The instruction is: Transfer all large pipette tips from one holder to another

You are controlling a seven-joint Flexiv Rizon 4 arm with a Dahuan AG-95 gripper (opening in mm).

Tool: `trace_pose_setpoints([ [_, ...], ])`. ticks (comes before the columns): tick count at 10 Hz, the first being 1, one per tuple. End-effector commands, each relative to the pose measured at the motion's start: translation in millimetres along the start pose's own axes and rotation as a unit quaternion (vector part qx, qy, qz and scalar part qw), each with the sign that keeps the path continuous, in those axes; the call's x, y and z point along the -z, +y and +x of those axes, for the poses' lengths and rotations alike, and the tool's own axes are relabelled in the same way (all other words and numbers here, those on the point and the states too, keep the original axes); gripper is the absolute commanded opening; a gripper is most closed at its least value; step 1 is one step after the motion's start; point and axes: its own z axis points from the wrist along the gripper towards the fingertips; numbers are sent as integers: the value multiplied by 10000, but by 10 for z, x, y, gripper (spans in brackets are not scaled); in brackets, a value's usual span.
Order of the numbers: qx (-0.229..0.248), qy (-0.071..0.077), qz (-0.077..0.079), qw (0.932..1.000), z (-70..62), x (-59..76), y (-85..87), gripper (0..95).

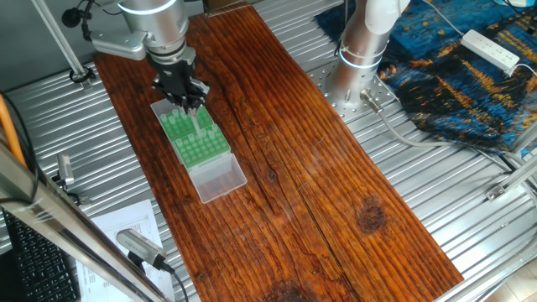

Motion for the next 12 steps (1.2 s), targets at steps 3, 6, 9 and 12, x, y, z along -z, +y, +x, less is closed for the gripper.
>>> trace_pose_setpoints([
  [3,20,10,55,10000,20,0,-8,0],
  [6,22,6,57,10000,25,-17,-25,0],
  [9,39,25,73,10000,24,-36,-42,0],
  [12,-1,-4,45,10000,35,-113,-55,0],
])
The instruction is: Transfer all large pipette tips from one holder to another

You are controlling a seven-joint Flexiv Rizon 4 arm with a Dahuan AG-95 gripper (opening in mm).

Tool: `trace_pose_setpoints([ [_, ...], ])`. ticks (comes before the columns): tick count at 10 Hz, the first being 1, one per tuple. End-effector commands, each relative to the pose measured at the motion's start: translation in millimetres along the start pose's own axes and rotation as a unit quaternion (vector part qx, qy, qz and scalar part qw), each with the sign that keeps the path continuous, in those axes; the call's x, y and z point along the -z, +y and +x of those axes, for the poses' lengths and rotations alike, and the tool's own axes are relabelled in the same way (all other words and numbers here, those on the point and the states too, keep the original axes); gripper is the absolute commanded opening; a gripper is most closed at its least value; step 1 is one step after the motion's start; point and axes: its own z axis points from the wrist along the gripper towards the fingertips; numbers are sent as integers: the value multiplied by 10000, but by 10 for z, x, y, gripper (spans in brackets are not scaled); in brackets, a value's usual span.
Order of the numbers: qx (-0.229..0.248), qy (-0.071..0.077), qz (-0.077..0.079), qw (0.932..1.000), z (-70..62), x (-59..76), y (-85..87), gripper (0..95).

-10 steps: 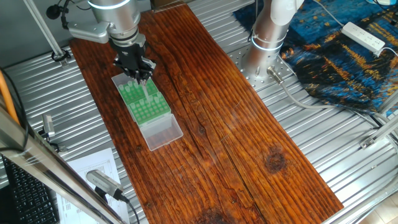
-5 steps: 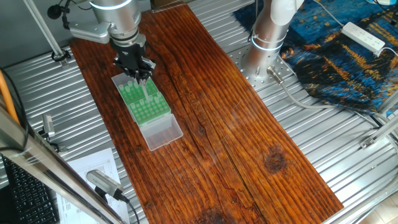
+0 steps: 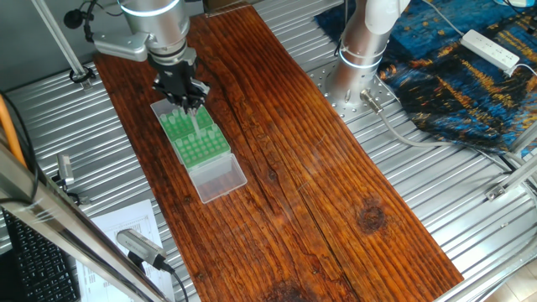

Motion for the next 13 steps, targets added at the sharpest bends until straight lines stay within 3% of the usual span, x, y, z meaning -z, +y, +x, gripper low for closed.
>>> trace_pose_setpoints([
  [1,0,33,-2,10000,19,-8,9,0],
  [2,6,51,-23,10000,17,-16,12,0],
  [3,61,74,-37,9999,13,-29,15,190],
  [4,70,85,-52,9999,17,-46,18,190],
  [5,67,93,-66,9999,18,-49,18,380],
  [9,349,225,-68,9991,80,-106,-40,380],
  [10,526,212,-74,9984,135,-140,-93,190],
  [11,636,209,-77,9977,178,-153,-131,190],
  [13,843,336,85,9958,475,-191,-227,190],
])
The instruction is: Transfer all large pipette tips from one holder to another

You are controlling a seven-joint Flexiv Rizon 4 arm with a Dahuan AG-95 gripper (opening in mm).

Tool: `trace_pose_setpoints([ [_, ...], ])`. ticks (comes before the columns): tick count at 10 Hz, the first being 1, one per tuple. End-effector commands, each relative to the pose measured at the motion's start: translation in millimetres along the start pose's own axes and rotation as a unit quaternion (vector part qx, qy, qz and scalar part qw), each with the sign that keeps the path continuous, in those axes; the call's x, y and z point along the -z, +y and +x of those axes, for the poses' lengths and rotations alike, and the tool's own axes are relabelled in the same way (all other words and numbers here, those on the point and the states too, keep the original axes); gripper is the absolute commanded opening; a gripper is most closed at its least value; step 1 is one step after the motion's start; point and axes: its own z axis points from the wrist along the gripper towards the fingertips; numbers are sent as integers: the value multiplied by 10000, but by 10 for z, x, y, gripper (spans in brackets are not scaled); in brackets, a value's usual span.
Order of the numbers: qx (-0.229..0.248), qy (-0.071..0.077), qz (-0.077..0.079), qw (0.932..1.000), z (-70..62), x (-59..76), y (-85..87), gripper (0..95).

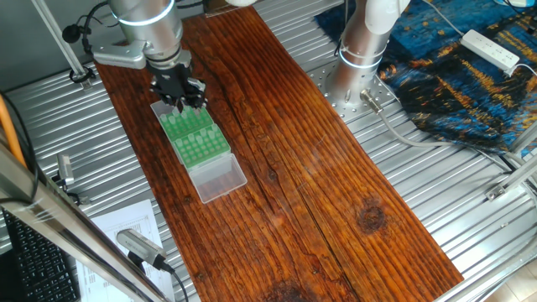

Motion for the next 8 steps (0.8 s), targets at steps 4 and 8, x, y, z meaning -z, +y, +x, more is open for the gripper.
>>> trace_pose_setpoints([
  [4,439,80,279,9986,584,-271,-224,190],
  [8,1547,46,157,9878,607,-447,-265,190],
])
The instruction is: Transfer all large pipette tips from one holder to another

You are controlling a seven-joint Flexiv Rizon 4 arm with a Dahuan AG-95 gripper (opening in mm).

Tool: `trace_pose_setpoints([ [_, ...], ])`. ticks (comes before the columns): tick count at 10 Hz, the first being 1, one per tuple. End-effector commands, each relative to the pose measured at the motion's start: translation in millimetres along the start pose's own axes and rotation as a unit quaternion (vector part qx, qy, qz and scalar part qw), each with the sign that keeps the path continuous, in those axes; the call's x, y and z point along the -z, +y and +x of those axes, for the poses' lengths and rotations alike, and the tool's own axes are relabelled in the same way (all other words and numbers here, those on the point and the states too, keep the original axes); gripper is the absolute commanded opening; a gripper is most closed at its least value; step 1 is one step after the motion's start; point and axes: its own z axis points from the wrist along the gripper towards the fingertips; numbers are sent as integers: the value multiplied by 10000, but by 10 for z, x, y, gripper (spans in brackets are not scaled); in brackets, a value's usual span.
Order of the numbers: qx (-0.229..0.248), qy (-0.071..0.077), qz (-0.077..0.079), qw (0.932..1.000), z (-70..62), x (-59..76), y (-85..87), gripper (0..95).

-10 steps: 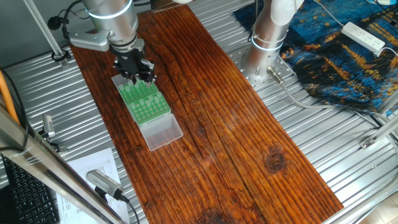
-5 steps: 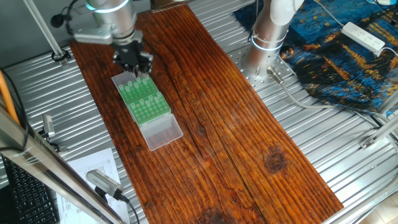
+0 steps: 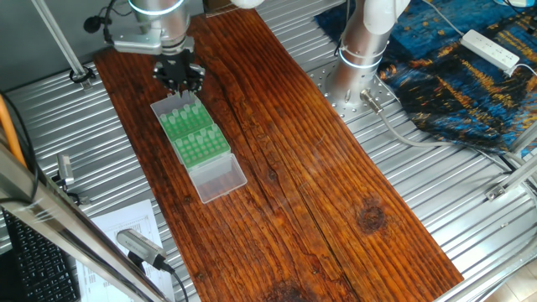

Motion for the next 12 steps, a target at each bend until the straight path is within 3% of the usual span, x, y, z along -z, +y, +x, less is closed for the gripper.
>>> trace_pose_setpoints([
  [1,1251,-82,-249,9918,-7,-114,66,0],
  [3,1806,-252,-292,9828,-22,-244,169,0],
  [5,2328,-233,-228,9720,-39,-326,233,0],
  [6,2546,-195,-206,9666,-30,-356,214,190],
  [9,3029,-279,-225,9524,-14,-490,159,190],
  [12,3174,-323,-240,9474,-7,-500,169,190],
])
